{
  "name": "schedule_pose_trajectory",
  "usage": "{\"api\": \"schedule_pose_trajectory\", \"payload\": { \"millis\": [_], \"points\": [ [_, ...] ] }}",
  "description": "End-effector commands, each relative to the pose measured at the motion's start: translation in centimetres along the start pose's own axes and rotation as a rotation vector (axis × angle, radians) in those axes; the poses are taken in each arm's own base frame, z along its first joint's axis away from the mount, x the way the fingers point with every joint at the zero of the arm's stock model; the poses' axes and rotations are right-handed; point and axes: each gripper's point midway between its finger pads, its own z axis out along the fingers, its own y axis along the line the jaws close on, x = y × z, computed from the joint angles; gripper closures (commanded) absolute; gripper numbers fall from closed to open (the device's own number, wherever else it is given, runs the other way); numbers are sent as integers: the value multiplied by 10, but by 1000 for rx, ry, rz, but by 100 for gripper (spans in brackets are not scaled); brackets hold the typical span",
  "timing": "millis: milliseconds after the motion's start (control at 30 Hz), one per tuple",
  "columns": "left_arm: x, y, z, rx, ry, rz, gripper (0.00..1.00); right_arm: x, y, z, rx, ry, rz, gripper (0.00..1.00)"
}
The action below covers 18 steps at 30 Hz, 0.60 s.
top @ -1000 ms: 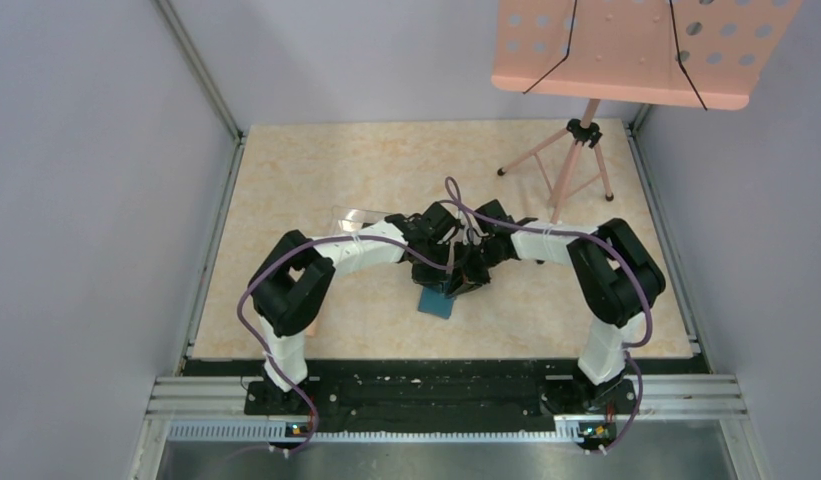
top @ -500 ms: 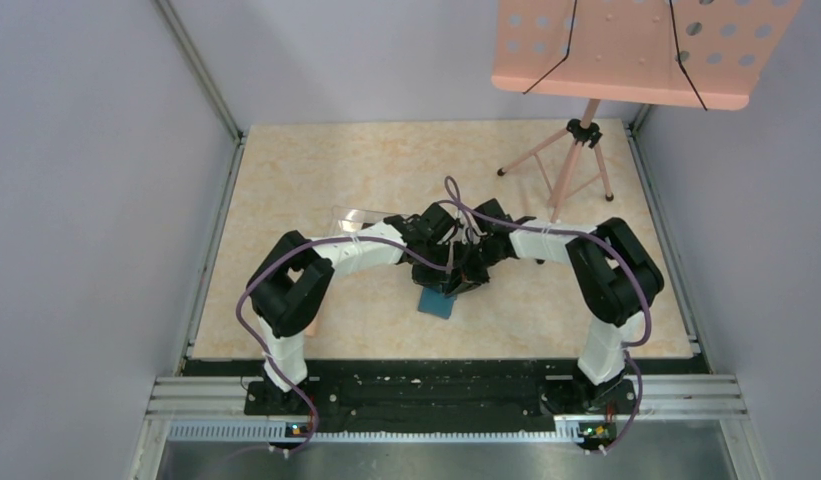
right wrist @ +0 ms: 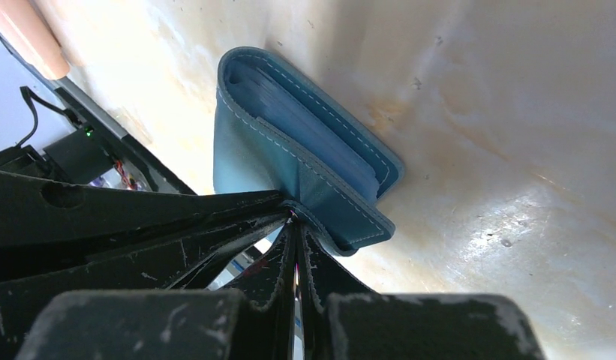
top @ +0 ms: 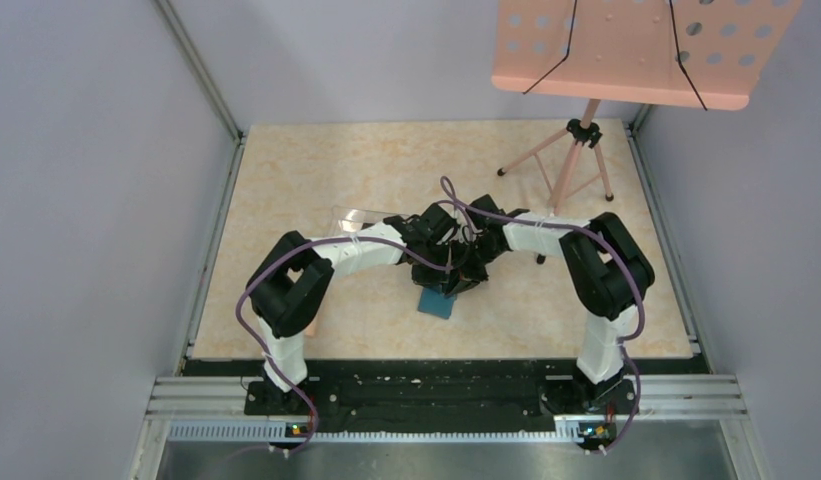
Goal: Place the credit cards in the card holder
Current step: Close the card holder at the center of the board.
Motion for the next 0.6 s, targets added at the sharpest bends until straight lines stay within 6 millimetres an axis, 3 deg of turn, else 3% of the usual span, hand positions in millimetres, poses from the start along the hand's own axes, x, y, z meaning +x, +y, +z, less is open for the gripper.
{"api": "schedule_pose_trajectory", "payload": {
  "millis": [0,267,400,567],
  "points": [
    [59,14,27,-61,188,2,100,31,-77,31,316,66,-30,100],
    [30,-3,2,-20,65,37,100,-14,2,-11,17,-136,-108,100],
    [20,-8,-6,-19,34,47,100,-26,14,-30,-55,-211,-95,100],
    [16,-9,-12,-24,16,49,100,-27,16,-37,-69,-235,-101,100]
  ]
}}
